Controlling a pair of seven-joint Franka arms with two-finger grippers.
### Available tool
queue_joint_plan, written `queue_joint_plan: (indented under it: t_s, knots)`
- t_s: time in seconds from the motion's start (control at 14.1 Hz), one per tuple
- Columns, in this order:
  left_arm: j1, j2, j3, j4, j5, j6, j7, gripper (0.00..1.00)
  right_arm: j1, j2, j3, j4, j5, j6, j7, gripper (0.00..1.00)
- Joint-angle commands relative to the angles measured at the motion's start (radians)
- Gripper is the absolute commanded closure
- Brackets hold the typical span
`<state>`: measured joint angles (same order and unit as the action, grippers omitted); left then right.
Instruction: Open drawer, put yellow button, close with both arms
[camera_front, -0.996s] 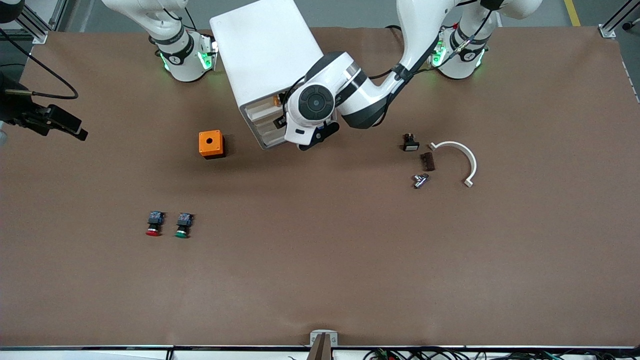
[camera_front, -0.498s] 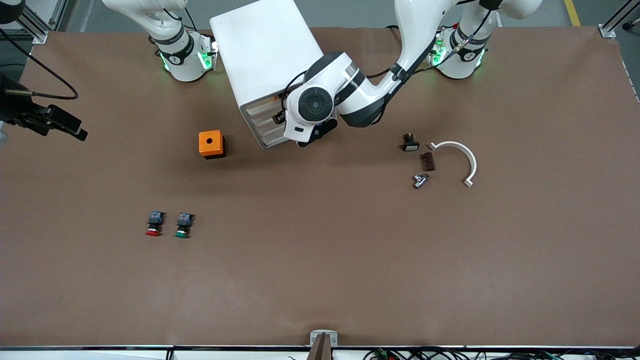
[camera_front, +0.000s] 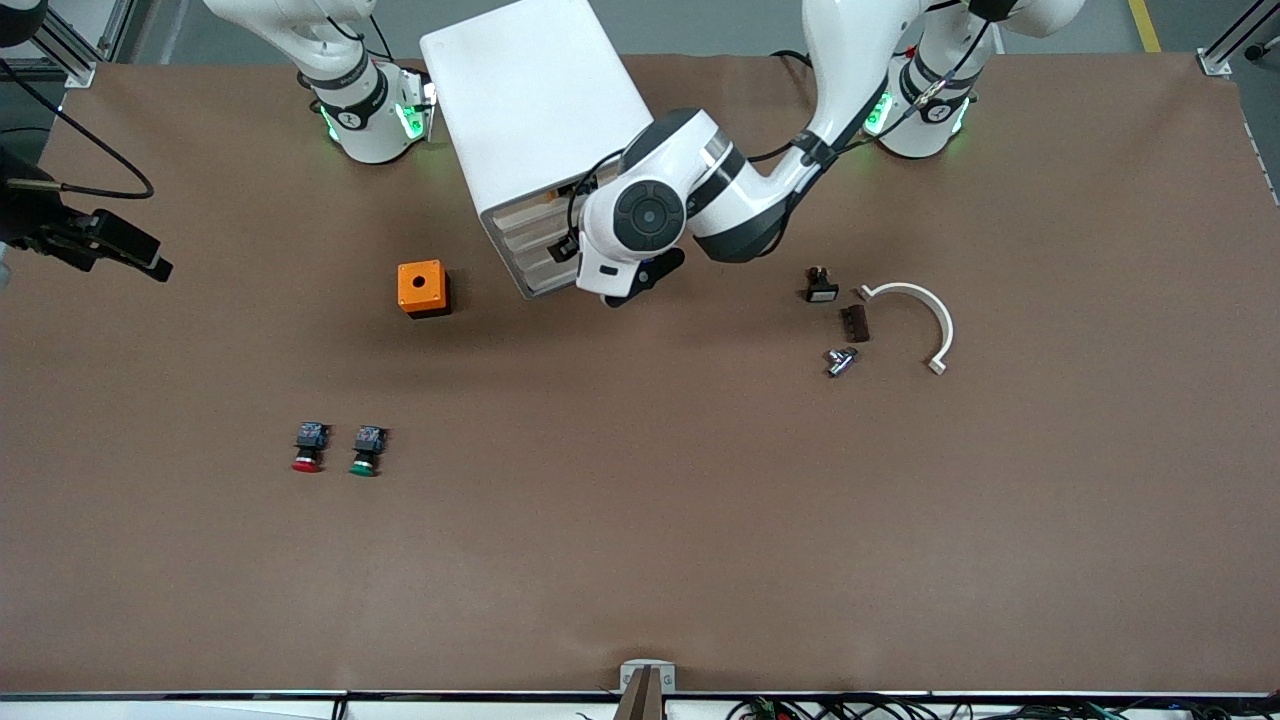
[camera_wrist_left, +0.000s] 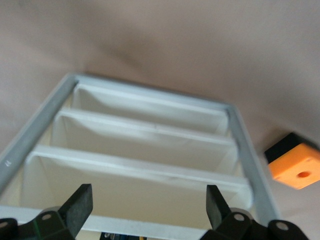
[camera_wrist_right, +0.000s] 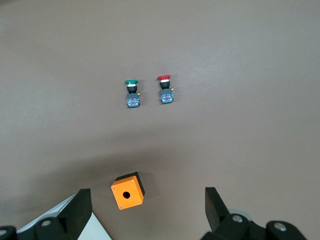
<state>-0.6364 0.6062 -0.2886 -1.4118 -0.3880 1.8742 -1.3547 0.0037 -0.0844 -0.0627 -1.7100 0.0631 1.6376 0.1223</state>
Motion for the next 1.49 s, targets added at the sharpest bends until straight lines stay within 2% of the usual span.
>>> queue_joint_plan:
  t_s: [0.0,0.14,0.43,0.64,0.85,1.14,1.21,1.28,1.42]
  knots:
    - [0.041,-0.039,-0.003,0.042,0.127,-0.102,-0.009,0.00,-0.001,-0.025,0.001,-0.017,-0.009,0.008,0.005,0.00]
    - [0.092,-0.049,-0.007,0.103,0.169,-0.215,0.046,0.00,-0.001,-0.025,0.000,-0.017,-0.009,0.008,0.005,0.00]
    - [0.231,-0.195,-0.001,0.103,0.175,-0.331,0.293,0.00,0.001,-0.025,0.001,-0.017,-0.009,0.007,0.005,0.00]
    - [0.325,-0.262,-0.003,0.102,0.242,-0.409,0.454,0.00,0.001,-0.025,0.001,-0.017,-0.009,0.008,0.005,0.00]
    - [0.424,-0.279,-0.003,0.100,0.270,-0.501,0.641,0.00,-0.001,-0.017,0.001,-0.016,-0.008,0.043,0.005,0.00]
    - [0.569,-0.318,0.002,0.093,0.279,-0.541,0.903,0.00,-0.001,0.034,0.001,0.012,-0.008,0.093,0.005,0.00]
    - [0.572,-0.335,0.031,0.088,0.297,-0.555,0.980,0.00,-0.002,0.037,0.001,0.020,-0.006,0.093,0.004,0.00]
    - [0.560,-0.353,0.101,0.077,0.301,-0.579,1.076,0.00,-0.002,0.044,0.001,0.021,-0.005,0.094,0.005,0.00]
    - [0.546,-0.400,0.193,0.036,0.301,-0.592,1.199,0.00,-0.004,0.048,0.001,0.027,-0.005,0.094,0.005,0.00]
